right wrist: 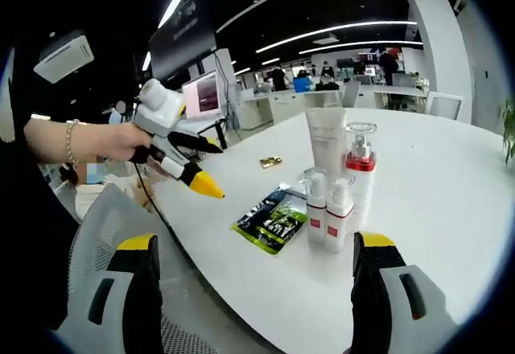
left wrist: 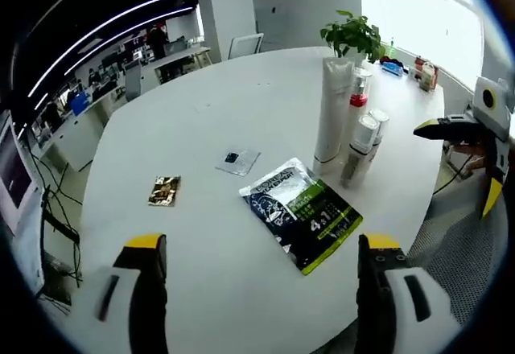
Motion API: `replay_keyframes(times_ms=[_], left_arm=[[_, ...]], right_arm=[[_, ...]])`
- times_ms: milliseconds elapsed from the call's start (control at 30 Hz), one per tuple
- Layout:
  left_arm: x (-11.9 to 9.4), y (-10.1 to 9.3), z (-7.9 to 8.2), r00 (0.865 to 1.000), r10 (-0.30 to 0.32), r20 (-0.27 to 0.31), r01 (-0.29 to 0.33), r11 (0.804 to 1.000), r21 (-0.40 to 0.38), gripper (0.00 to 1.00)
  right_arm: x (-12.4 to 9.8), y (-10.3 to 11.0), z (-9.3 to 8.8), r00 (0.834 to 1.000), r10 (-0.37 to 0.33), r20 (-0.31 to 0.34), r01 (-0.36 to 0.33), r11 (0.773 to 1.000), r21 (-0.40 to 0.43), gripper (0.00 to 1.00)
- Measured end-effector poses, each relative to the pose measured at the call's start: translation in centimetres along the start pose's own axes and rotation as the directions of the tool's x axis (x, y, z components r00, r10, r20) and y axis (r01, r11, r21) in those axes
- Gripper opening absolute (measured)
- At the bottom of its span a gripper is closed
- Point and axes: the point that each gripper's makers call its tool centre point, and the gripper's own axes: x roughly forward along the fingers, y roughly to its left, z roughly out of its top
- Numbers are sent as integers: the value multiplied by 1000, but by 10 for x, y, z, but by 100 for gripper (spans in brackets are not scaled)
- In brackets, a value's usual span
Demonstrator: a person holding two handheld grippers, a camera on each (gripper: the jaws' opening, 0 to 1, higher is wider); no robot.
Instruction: Arrange the skincare products in the storage area until every visible bottle or jar stands upright without overlapping.
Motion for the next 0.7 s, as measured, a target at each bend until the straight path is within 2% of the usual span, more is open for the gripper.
replay_keyframes(times_ms=[133,300,433,567,600,700], left_arm=[[11,2,11,1000,-17,-9,17,1000,21,89],[30,0,5,997,-47,-60,48,998,26,88],[41,0,7,995,-61,-77,64,997,40,88],[54,4,8,993,-76,-95,80,996,44,88],[56,5,8,992,-77,-99,82,996,46,88],[62,6,13,990,-81,-113,88,994,59,86]], right_arm=[[-1,-1,-2,1000,5,-4,-5,1000,10,100],[0,-2,-4,1000,18,-6,-18,999,27,100],[1,-3,-6,1000,18,-13,-18,1000,25,100],[1,-7,-5,1000,10,-2,-10,999,40,100],[1,-6,-1,1000,14,17,-15,999,50,100],[1,-7,-2,1000,2,14,-3,999,50,100]])
